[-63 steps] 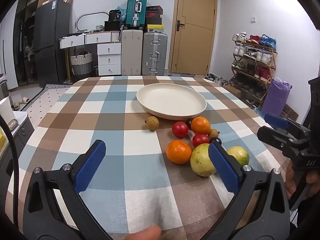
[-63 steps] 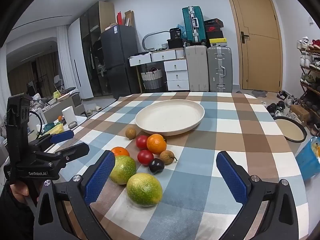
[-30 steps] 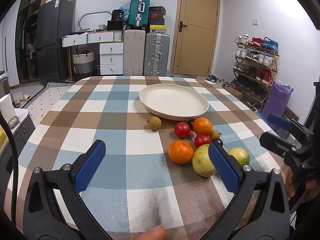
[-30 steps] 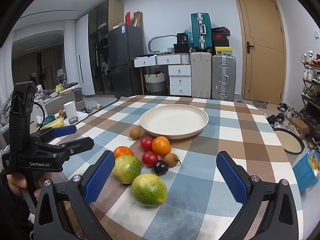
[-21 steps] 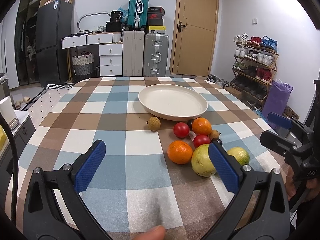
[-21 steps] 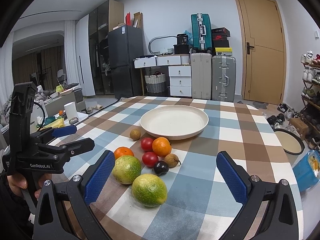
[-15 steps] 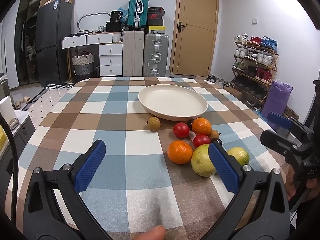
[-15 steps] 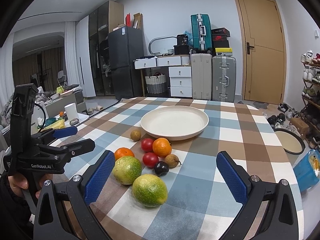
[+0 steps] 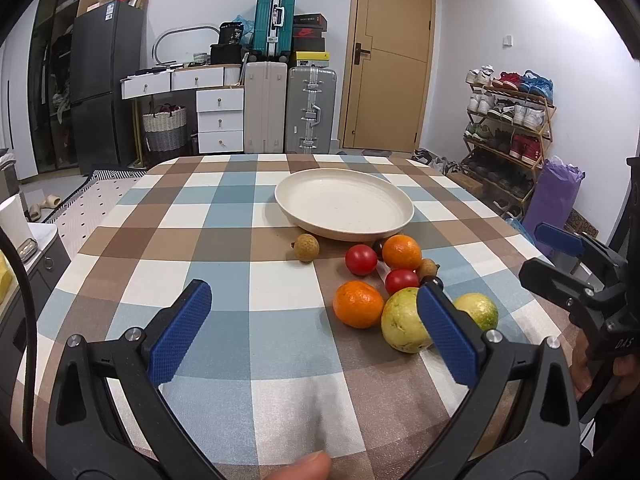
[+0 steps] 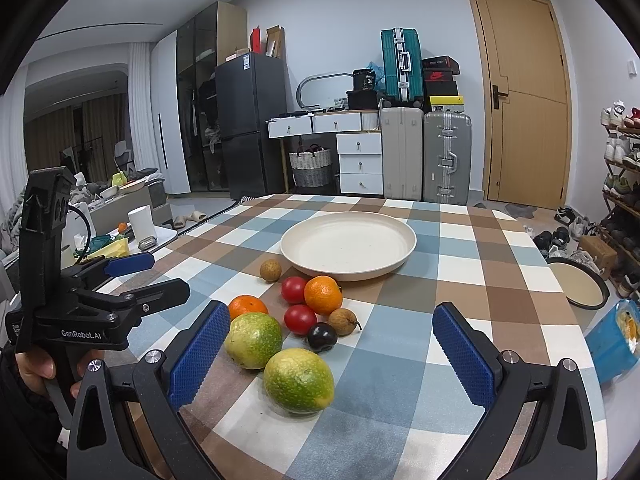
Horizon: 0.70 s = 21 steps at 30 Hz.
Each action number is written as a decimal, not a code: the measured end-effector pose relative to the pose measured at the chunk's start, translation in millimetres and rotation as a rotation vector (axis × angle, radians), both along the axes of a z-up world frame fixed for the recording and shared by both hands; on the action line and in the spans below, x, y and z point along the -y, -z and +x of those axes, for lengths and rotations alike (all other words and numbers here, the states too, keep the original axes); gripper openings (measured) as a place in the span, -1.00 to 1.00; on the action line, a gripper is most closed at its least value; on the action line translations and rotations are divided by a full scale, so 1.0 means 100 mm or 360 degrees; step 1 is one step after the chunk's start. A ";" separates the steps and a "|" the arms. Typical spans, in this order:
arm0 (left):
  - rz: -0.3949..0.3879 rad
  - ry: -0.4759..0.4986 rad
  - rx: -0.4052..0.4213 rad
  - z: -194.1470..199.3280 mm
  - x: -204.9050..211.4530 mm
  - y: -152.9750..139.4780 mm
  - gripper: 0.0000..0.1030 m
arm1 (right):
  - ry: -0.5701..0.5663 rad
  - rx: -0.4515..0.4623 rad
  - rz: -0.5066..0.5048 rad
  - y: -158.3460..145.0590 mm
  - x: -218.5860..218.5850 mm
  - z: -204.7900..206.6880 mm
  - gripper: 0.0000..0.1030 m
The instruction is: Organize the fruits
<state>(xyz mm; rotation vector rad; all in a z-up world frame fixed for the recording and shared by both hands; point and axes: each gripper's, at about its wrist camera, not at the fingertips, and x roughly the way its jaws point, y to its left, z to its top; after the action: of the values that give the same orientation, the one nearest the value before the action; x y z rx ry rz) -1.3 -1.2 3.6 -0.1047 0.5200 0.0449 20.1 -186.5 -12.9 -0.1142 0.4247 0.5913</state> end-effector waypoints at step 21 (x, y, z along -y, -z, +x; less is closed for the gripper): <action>-0.0001 -0.0003 -0.0001 -0.02 -0.01 0.01 0.99 | 0.0031 -0.0053 -0.0017 0.01 0.00 0.06 1.00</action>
<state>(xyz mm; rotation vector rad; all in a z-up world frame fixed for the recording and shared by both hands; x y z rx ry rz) -2.9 -0.7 3.0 -0.1060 0.5204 0.0468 25.7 -186.6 -14.2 -0.1105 0.4611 0.5723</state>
